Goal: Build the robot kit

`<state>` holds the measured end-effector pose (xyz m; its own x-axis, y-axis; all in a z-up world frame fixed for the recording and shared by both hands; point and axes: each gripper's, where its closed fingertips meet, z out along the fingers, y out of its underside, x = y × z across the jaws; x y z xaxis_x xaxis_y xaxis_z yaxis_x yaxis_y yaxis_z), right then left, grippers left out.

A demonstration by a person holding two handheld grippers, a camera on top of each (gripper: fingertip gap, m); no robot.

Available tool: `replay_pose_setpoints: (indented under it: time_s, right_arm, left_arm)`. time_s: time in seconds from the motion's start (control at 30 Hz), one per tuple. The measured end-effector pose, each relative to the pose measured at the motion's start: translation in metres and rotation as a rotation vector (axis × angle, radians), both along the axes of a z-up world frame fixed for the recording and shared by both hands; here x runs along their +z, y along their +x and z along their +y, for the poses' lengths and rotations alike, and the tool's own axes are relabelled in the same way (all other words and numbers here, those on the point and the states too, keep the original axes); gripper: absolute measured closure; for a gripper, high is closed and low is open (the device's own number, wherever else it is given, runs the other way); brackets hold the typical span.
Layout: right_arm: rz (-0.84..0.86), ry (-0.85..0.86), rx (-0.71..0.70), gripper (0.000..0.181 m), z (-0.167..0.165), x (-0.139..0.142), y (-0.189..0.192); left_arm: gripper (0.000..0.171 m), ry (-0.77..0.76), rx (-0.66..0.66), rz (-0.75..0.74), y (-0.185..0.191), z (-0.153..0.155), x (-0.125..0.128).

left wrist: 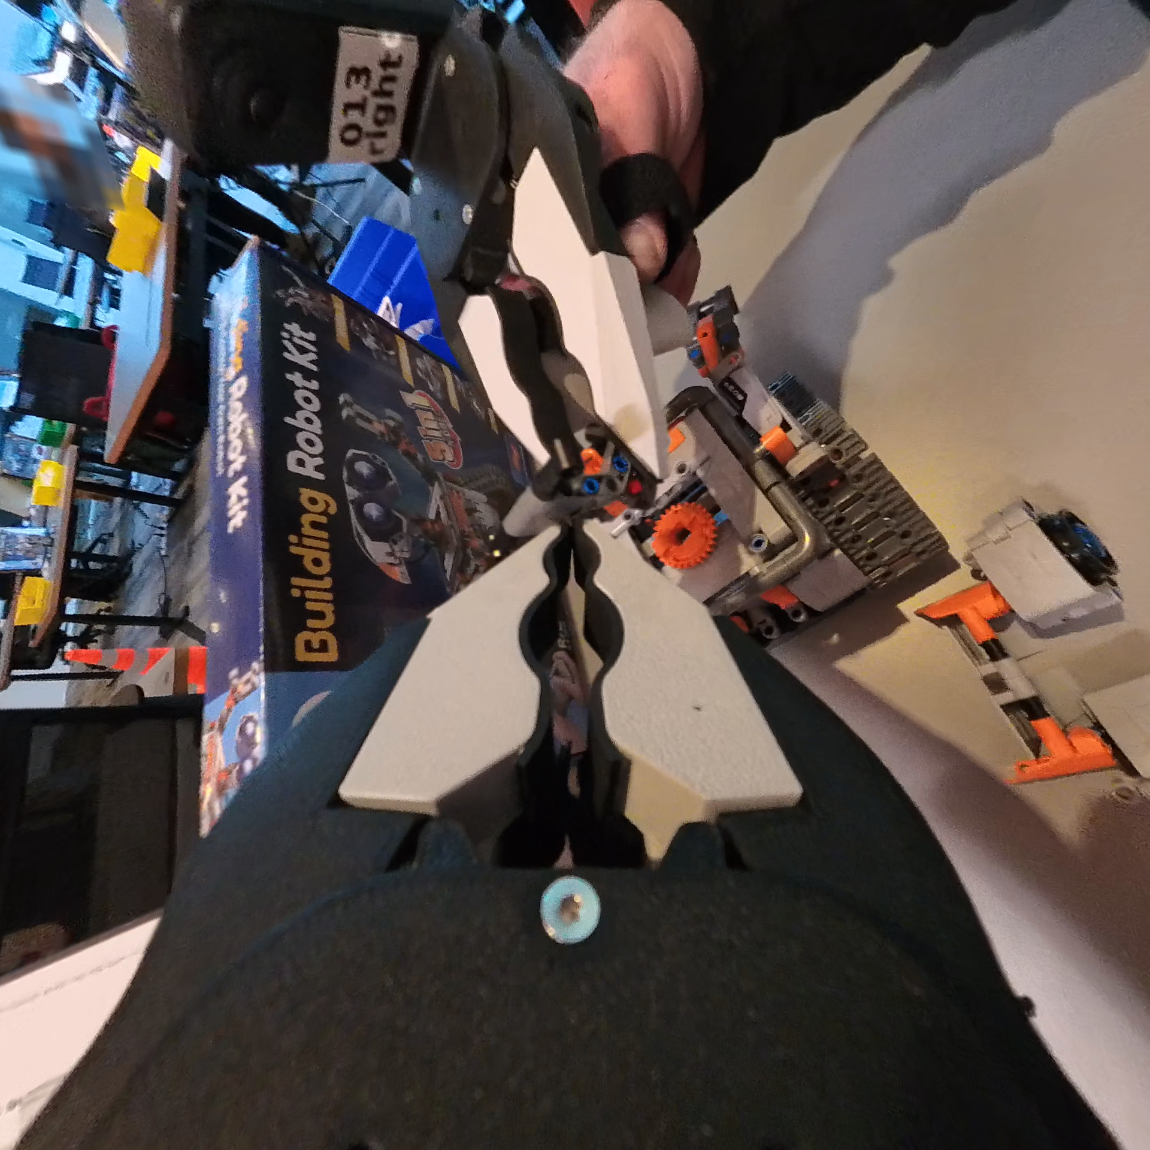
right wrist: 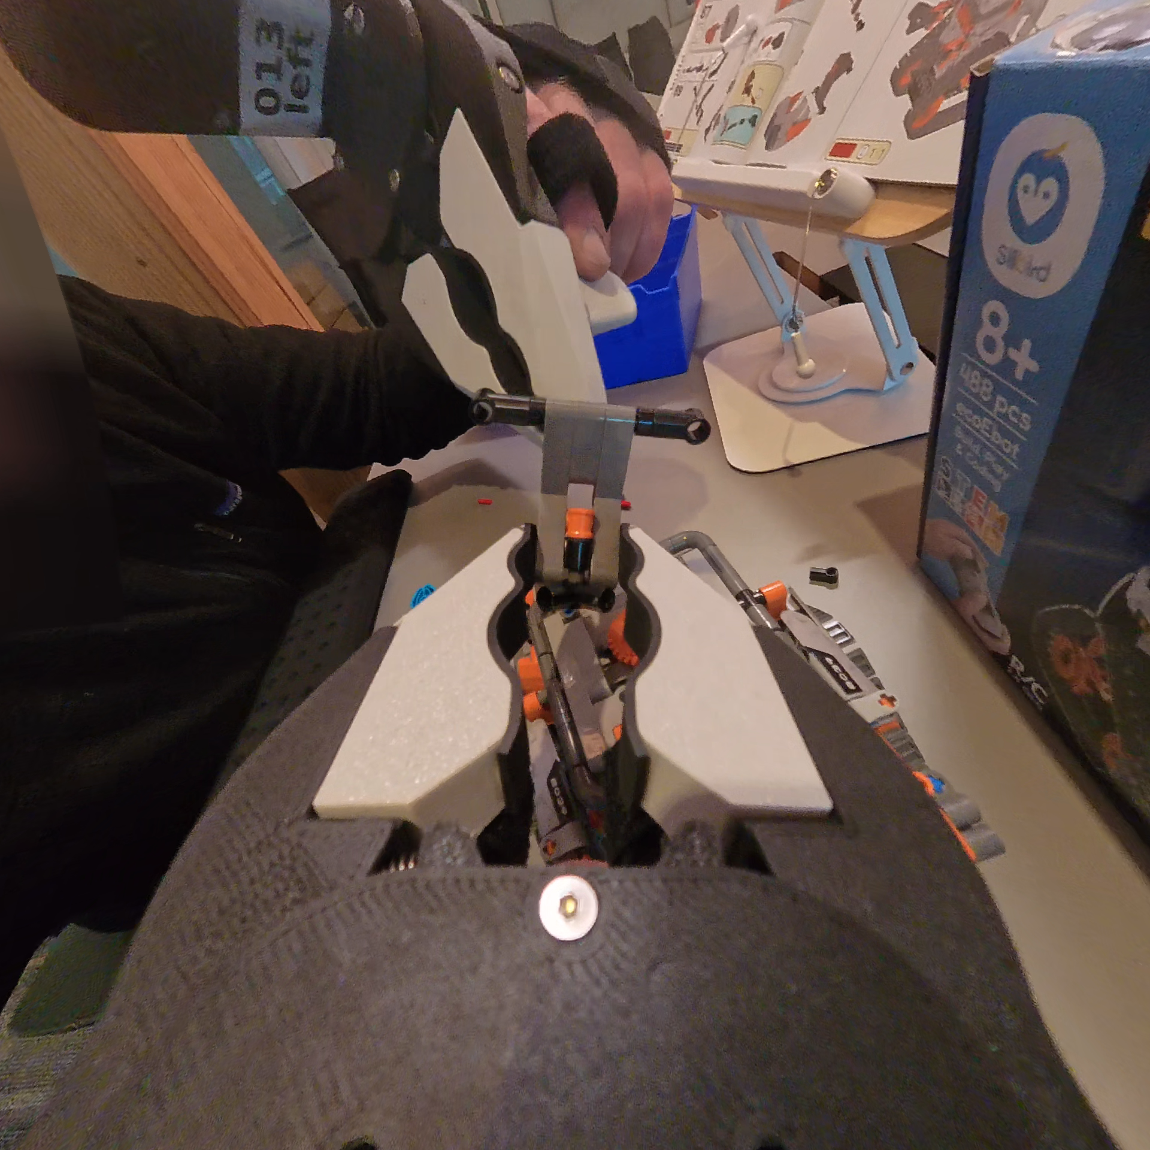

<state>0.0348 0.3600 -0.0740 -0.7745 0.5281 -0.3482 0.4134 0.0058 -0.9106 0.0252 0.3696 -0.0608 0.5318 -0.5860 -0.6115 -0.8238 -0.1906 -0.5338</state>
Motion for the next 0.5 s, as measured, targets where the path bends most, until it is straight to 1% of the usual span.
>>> replay_pose_setpoints:
  time_s: [0.07, 0.1, 0.2, 0.27, 0.4, 0.5]
  right_arm:
    - [0.003, -0.006, 0.007, 0.156, 0.001, 0.000, 0.001]
    - [0.010, -0.031, 0.012, 0.156, 0.001, 0.003, 0.001]
    - [0.031, -0.084, 0.033, 0.157, 0.004, 0.009, 0.003]
    - [0.026, -0.103, 0.049, 0.156, 0.003, 0.007, 0.004]
    - [0.039, -0.114, 0.098, 0.157, -0.003, 0.006, 0.008]
    - [0.052, -0.114, 0.125, 0.156, -0.005, 0.009, 0.013]
  left_arm:
    - [0.171, -0.031, 0.005, -0.001, -0.002, 0.001, -0.006]
    - [0.171, -0.013, 0.012, -0.013, -0.003, 0.003, -0.004]
    - [0.155, 0.032, 0.020, -0.100, -0.007, 0.003, 0.004]
    - [0.148, 0.044, -0.006, -0.165, -0.003, 0.002, 0.007]
    - [0.145, 0.079, -0.037, -0.240, 0.004, 0.006, 0.015]
    - [0.139, 0.081, -0.078, -0.287, 0.008, 0.006, 0.024]
